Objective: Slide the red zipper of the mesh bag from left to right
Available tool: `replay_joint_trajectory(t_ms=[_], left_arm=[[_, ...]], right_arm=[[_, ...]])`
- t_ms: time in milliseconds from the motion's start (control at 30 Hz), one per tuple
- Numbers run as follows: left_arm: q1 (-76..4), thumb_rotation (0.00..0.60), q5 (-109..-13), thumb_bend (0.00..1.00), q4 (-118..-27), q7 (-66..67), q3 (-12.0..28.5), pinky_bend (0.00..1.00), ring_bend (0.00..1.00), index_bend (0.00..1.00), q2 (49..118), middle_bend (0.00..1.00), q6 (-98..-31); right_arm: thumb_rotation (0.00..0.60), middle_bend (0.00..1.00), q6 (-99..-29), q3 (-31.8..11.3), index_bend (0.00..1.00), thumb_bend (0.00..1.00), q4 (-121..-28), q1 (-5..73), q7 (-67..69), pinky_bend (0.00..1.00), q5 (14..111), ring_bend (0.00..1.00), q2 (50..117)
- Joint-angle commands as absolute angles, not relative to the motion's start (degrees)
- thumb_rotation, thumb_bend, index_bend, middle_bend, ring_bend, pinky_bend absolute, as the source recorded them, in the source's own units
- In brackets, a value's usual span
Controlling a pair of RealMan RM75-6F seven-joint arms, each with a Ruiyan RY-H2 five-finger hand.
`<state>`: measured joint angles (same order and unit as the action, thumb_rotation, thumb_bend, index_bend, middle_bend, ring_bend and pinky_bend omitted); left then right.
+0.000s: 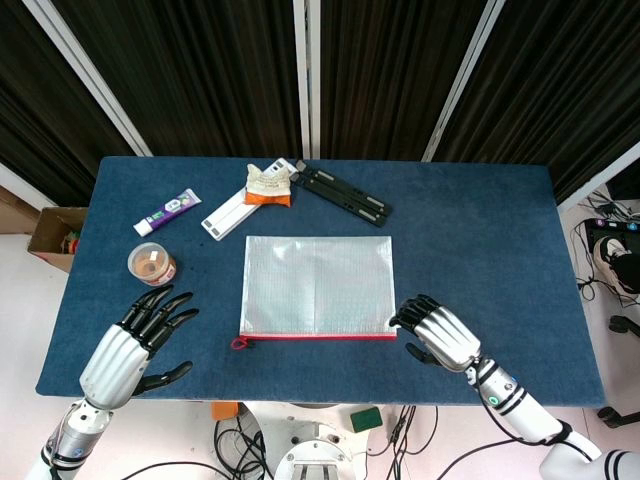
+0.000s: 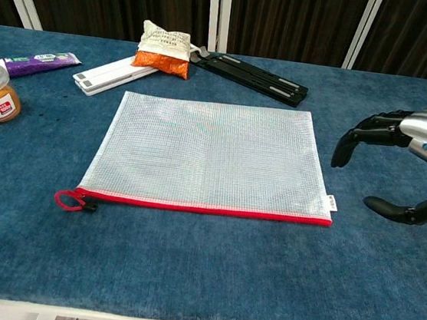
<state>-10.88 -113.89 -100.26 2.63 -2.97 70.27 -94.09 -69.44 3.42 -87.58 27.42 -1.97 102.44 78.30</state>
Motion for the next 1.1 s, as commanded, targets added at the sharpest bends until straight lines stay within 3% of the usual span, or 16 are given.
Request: replay_joint_trajectory(t_ms=[33, 233, 533, 867, 1100], left_arm=[[-10.8, 0.6, -113.3, 0.14, -100.3, 2.3, -3.1, 0.14, 0.05, 0.19, 70.2, 0.12, -93.8], [-9.9, 0.6, -112.4, 0.14, -99.9, 2.3, -3.5, 0.14, 0.05, 0.19, 70.4, 0.12, -94.3], [-8.3, 0.6, -110.7, 0.14, -99.1, 2.5, -3.9, 0.14, 0.05, 0.19, 70.9, 0.12, -95.1], [-7.1, 0.6, -109.4, 0.15, -97.8, 1.0, -4.2, 0.14, 0.05, 0.19, 70.8, 0.12, -95.9], [-6.9, 0.6, -109.3, 0.14, -96.7, -0.2, -4.2, 0.14, 0.05, 0.19, 71.2, 0.12, -96.0]], right_arm=[[0.6, 0.38, -68.3, 2.9, 0.37, 0.33, -87.2, 28.0, -2.6, 0.27, 101.6, 0.22, 79.2], [0.6, 0.38, -62.8, 2.0, 0.28, 0.5, -87.1, 31.0, -2.8, 0.27, 99.6, 0.22, 81.4], [0.6, 0.29, -47.6, -5.2, 0.12, 0.74, -83.6, 41.1, -6.8, 0.16, 91.0, 0.12, 91.7], [0.6, 0.29, -43.3, -9.1, 0.1, 0.77, -72.1, 47.9, -10.6, 0.13, 86.0, 0.11, 104.5], [0.6, 0.28, -43.9, -8.2, 0.1, 0.76, -67.9, 48.4, -12.6, 0.13, 84.6, 0.11, 106.0]])
